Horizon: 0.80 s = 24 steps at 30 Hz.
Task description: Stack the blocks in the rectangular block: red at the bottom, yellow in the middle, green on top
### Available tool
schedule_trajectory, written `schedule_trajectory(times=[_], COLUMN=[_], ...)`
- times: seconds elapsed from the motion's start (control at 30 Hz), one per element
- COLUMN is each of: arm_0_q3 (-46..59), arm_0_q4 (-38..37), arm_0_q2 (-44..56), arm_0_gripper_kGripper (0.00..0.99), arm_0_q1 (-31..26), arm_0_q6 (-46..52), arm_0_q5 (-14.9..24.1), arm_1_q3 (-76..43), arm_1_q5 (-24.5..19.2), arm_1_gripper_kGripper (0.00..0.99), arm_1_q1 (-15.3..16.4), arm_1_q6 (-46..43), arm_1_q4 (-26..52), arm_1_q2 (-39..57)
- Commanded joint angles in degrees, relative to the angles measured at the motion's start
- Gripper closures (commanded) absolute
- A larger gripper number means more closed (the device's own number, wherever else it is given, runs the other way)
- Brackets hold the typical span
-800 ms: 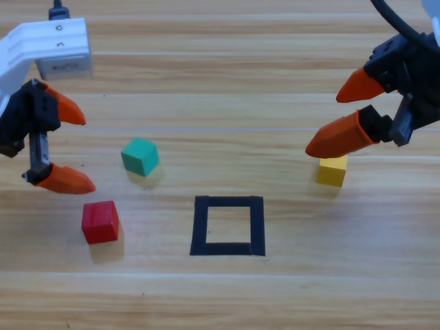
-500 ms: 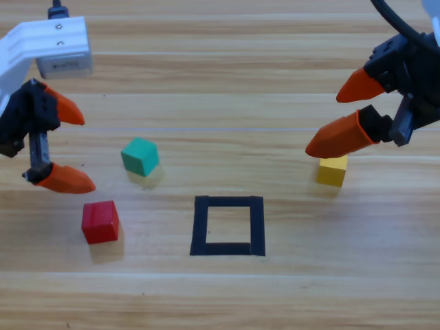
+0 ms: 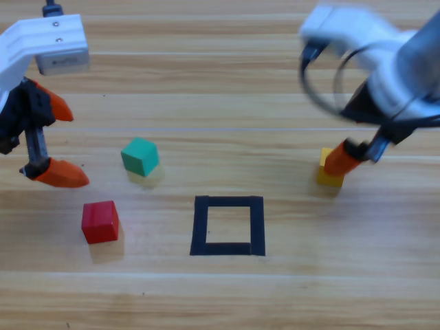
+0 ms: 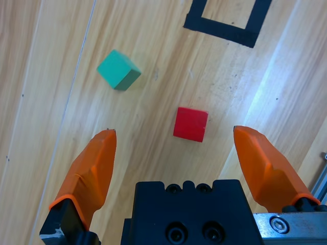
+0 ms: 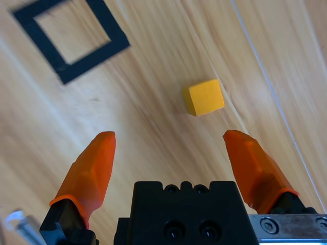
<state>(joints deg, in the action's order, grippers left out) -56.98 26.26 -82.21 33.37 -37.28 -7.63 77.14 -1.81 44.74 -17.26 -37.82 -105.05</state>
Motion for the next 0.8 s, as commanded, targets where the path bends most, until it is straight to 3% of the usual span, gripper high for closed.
schedule_trajectory(times=[0.03,0.17,0.27,0.57,0.8], arm_0_q3=[-0.23,-2.17,-6.30,-13.07,-19.75], arm_0_q4=[-0.42,-0.51,4.06,10.83,21.73], arm_0_q2=[-1.11,-5.25,-9.73,-15.44,-25.55], arm_0_gripper_kGripper=[0.013,0.016,0.044,0.045,0.045], arm_0_q1=[0.91,1.00,1.00,0.82,2.40], arm_0_q6=[7.74,26.38,34.90,58.02,73.66], arm_0_q5=[5.34,14.83,17.56,18.17,17.56], arm_1_q3=[1.78,3.01,3.37,6.53,9.69], arm_1_q5=[-2.05,-5.13,-5.74,-3.28,-0.30], arm_1_gripper_kGripper=[0.002,0.001,0.001,0.008,0.044], arm_1_q1=[-4.14,-5.10,-5.81,-7.30,-7.48], arm_1_q6=[-2.17,-5.07,-7.09,-14.47,-17.11], arm_1_q4=[-0.50,-0.06,0.46,1.69,1.61], arm_1_q2=[-12.28,-14.92,-15.36,-19.13,-22.39])
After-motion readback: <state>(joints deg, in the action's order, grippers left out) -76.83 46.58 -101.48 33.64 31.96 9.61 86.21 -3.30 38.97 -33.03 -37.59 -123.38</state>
